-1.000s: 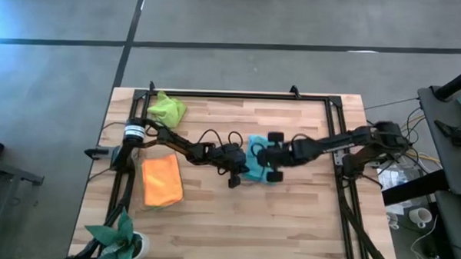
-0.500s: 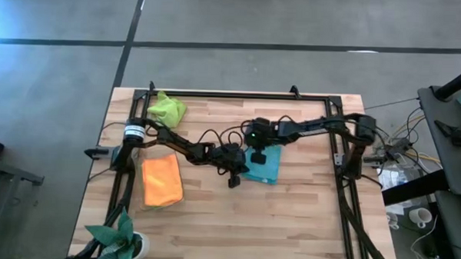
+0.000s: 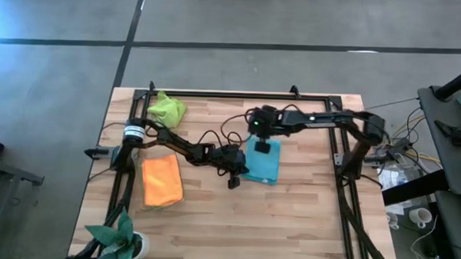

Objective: Fold microfiber towels
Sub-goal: Fold the blue microfiber towel on the table, then put the folded blue microfiber towel into the transparent bin, then fold the green microfiber towel on the table

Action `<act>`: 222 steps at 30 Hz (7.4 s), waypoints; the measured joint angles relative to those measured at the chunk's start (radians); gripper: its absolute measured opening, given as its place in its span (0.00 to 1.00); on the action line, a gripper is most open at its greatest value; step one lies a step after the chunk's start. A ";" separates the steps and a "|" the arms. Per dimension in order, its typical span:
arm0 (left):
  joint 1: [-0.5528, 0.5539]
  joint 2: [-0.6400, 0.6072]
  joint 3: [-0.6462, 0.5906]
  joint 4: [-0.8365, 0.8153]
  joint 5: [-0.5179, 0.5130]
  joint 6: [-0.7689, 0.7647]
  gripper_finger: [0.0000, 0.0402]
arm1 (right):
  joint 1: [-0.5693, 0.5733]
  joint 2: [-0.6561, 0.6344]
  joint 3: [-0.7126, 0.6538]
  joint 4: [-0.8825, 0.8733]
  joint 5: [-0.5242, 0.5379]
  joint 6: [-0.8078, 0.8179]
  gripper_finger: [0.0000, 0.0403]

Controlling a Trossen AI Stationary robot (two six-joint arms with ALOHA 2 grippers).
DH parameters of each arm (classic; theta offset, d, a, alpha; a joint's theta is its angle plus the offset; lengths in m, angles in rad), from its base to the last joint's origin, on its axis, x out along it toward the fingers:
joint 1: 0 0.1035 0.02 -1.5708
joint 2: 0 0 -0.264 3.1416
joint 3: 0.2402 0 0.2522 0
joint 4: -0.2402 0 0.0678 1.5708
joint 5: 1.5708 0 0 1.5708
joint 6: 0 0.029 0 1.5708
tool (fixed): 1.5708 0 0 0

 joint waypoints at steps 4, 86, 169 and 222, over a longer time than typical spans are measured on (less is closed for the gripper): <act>0.000 -0.005 0.000 -0.005 0.001 0.000 0.00 | 0.022 -0.137 -0.099 -0.043 -0.072 0.055 0.02; -0.421 -0.326 0.152 -0.820 -0.396 -0.674 0.01 | 0.788 -0.520 -0.282 0.046 0.247 0.598 0.02; -0.677 -0.874 -0.235 -1.817 -0.670 -1.150 0.42 | 0.848 -0.491 -0.280 0.085 0.256 0.765 0.02; 0.535 -0.350 0.020 -1.128 -0.183 -0.353 0.06 | 0.874 -0.321 -0.263 0.136 0.212 0.578 0.02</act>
